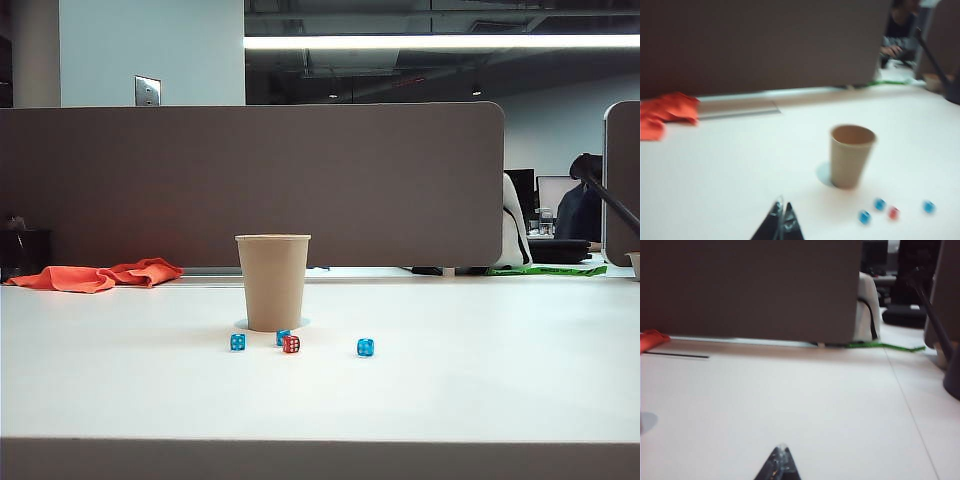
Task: Pick up the dice with a different color and drop it into the paper cup.
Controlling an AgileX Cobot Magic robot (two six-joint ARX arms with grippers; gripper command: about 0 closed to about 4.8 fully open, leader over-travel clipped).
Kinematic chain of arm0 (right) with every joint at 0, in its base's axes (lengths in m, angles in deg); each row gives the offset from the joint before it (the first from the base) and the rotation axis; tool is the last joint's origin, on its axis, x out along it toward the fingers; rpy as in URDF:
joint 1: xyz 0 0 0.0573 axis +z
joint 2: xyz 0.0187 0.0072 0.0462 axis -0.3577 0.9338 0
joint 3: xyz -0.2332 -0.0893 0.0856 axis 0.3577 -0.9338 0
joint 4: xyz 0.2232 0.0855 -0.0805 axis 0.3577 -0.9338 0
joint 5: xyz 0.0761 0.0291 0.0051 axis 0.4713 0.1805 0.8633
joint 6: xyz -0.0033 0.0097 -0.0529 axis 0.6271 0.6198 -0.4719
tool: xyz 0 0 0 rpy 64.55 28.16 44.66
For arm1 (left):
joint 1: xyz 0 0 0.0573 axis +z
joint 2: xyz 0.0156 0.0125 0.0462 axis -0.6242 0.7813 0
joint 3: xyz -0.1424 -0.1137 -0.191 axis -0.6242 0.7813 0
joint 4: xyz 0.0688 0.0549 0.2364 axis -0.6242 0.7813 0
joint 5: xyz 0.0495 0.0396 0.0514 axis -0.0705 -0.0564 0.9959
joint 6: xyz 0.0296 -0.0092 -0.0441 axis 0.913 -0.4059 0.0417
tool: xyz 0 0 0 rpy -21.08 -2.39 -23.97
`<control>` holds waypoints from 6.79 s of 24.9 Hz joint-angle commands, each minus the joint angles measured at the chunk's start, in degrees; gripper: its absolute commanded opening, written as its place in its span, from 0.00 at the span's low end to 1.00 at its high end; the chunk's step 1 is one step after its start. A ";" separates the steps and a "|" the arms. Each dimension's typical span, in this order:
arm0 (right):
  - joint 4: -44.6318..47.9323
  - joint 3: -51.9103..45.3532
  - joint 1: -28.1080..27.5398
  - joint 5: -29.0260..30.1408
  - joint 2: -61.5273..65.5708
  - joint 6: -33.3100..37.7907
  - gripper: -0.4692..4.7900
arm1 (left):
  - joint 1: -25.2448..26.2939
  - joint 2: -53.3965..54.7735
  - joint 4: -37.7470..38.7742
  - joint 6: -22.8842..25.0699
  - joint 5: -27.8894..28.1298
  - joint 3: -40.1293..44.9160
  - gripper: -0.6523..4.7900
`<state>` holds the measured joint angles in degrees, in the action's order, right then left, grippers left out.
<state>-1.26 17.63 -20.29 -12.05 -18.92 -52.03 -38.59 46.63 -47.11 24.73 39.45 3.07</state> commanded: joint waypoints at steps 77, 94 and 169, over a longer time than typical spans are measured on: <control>-13.97 61.42 45.33 -16.50 98.40 17.33 0.32 | -19.41 0.02 9.20 3.48 -1.86 -3.28 0.11; -19.12 61.40 47.89 -18.18 100.10 17.31 0.43 | -19.41 0.02 9.25 3.48 -2.93 -3.28 0.11; -9.86 61.35 48.76 -21.55 107.27 17.18 0.50 | -19.41 0.02 5.79 0.04 -2.95 -3.50 0.11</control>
<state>-11.75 78.85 28.60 -34.00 88.44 -34.89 -57.95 46.58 -40.58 24.73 36.96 -0.10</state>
